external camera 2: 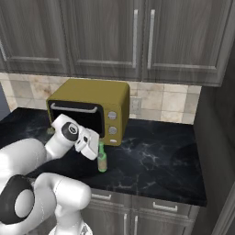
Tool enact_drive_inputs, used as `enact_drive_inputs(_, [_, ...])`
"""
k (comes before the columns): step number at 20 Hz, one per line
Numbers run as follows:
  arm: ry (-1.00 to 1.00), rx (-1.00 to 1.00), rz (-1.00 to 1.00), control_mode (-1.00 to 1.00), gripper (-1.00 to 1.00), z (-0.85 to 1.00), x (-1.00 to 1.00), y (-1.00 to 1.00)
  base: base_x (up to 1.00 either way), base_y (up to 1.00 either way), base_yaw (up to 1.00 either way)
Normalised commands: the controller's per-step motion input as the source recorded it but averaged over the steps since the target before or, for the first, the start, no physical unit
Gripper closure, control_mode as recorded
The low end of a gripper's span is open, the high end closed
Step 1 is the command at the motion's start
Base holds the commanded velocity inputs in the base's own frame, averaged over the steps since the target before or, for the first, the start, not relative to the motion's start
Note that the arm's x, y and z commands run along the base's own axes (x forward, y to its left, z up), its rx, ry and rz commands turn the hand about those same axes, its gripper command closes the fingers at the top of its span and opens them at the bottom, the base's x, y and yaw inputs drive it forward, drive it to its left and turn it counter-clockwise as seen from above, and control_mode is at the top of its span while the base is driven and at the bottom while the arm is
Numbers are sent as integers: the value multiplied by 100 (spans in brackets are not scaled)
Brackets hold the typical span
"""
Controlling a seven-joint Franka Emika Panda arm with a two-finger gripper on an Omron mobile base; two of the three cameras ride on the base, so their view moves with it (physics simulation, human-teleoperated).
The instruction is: Place the beer on the top shelf of the fridge to keep it out of children's reach, and place the lime and garlic on lower shelves for easy access.
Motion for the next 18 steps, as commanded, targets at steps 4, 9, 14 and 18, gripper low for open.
enact_drive_inputs(4, [0, 0, 0, -100, -100, -3, 23, 0, 0, 0, 0])
enact_drive_inputs(9, [0, 0, 0, -100, -100, -5, 20, 0, 0, 0, 0])
enact_drive_inputs(14, [0, 0, 0, -100, -100, -12, 10, -7, 0, 0, 0])
enact_drive_inputs(18, [0, 0, 0, -100, -100, -15, 9, -10, 0, 0, 0])
